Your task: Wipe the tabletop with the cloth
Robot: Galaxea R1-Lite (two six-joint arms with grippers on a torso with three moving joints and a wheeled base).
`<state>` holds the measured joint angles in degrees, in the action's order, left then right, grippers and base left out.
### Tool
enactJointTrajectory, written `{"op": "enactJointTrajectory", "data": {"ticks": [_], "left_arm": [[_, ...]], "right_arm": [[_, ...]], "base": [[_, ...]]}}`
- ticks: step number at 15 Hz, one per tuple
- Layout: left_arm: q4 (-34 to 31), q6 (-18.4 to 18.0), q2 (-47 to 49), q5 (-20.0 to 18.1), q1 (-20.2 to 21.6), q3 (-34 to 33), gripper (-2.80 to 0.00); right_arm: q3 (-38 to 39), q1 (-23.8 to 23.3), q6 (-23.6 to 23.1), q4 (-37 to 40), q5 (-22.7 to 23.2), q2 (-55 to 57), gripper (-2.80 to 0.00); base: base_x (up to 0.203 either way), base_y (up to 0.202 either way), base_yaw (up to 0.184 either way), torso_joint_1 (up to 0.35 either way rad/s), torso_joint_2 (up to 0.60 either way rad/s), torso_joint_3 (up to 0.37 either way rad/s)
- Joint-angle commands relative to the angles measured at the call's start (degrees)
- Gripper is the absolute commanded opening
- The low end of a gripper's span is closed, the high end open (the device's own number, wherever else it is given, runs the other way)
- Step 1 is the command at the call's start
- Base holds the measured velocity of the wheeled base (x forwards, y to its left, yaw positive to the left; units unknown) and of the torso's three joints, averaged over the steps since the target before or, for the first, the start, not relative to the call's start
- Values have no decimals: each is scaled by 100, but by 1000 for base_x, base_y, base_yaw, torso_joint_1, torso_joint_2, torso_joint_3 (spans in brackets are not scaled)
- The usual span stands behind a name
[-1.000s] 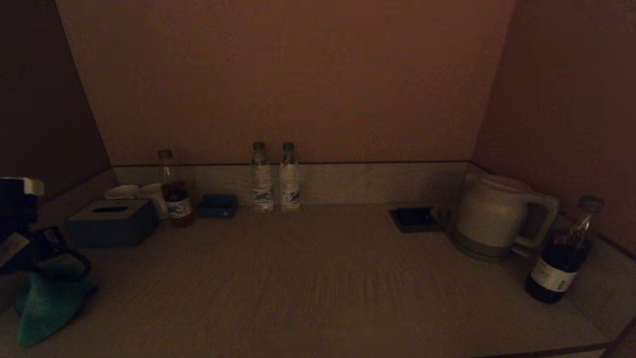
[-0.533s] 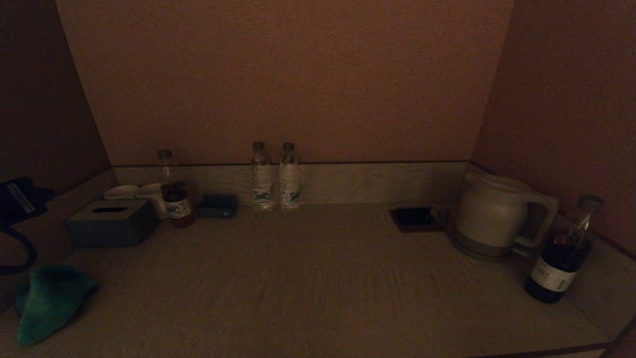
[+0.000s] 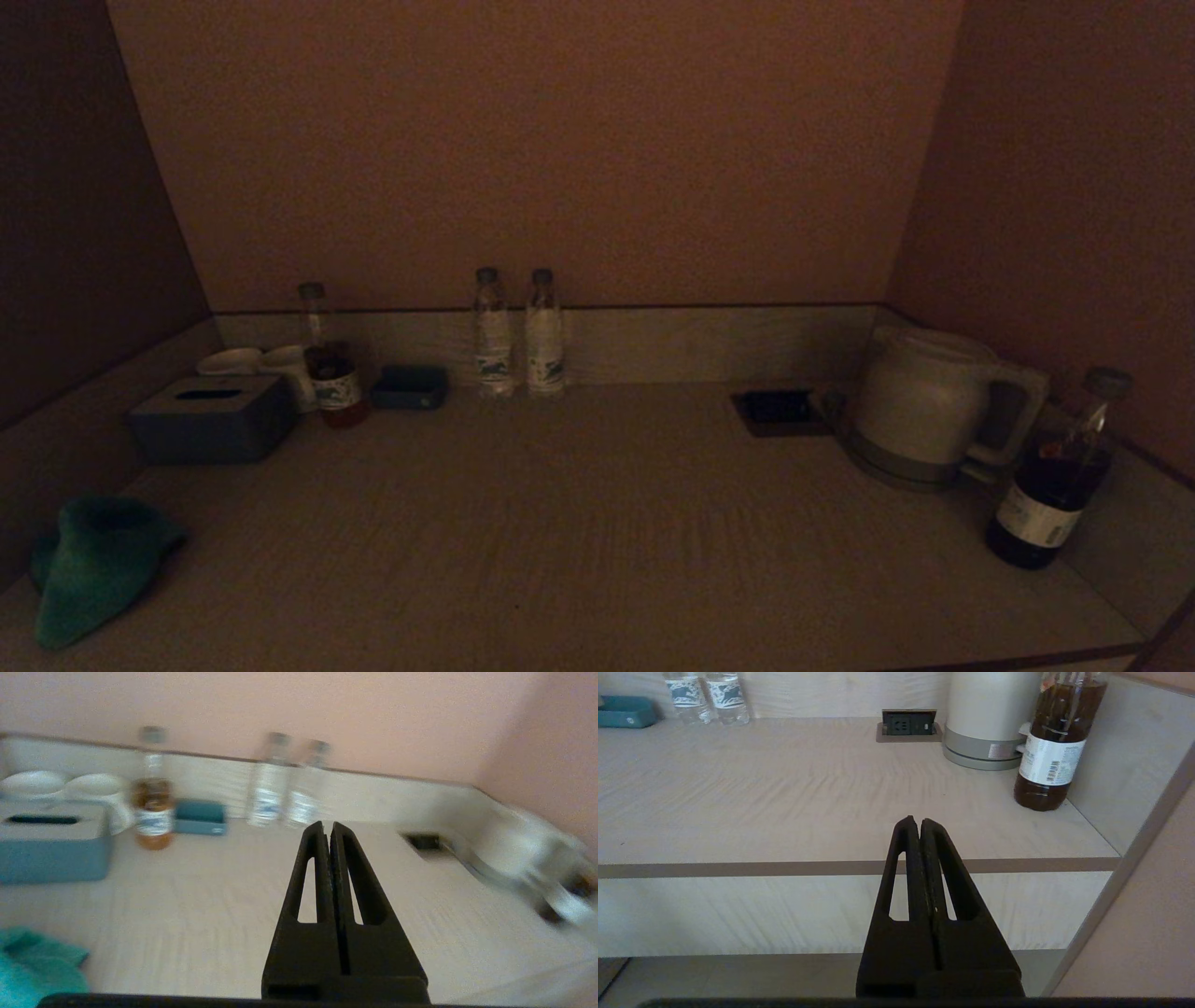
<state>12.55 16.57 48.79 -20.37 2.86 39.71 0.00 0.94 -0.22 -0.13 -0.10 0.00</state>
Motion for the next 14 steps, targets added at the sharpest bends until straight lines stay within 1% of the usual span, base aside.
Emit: {"op": "enactJointTrajectory", "data": {"ticks": [1,3,5,7,9,11,12,13,14], "left_arm": [[-92,-95,-781,-174,4,-206,-280],[-220,-218,-1087,-269,4,-378,-280],[-329,-241,-1291,-285,4,-507,-280],[-622,-286,-2054,-279,4,-708,-280],[-1034,-539,-2804,-263,4,-916,-280],[-1335,-783,-3253,-222,4,-1088,-280],[-1423,-907,-3327,-115,3,-1173,-280],[-1433,-1019,-3373,209,-12,-1286,-280],[-1444,-1116,-3411,268,-30,-1340,-280]], "right_arm": [[0,3,-4,-4,1,9,-280],[0,3,-4,-4,1,9,-280],[0,3,-4,-4,1,9,-280],[0,3,-4,-4,1,9,-280],[0,3,-4,-4,1,9,-280],[0,3,-4,-4,1,9,-280],[0,3,-4,-4,1,9,-280],[0,3,-4,-4,1,9,-280],[0,3,-4,-4,1,9,-280]], "base": [[0,0,0,0,0,0],[0,0,0,0,0,0],[0,0,0,0,0,0],[0,0,0,0,0,0],[0,0,0,0,0,0],[0,0,0,0,0,0],[0,0,0,0,0,0],[0,0,0,0,0,0],[0,0,0,0,0,0]]}}
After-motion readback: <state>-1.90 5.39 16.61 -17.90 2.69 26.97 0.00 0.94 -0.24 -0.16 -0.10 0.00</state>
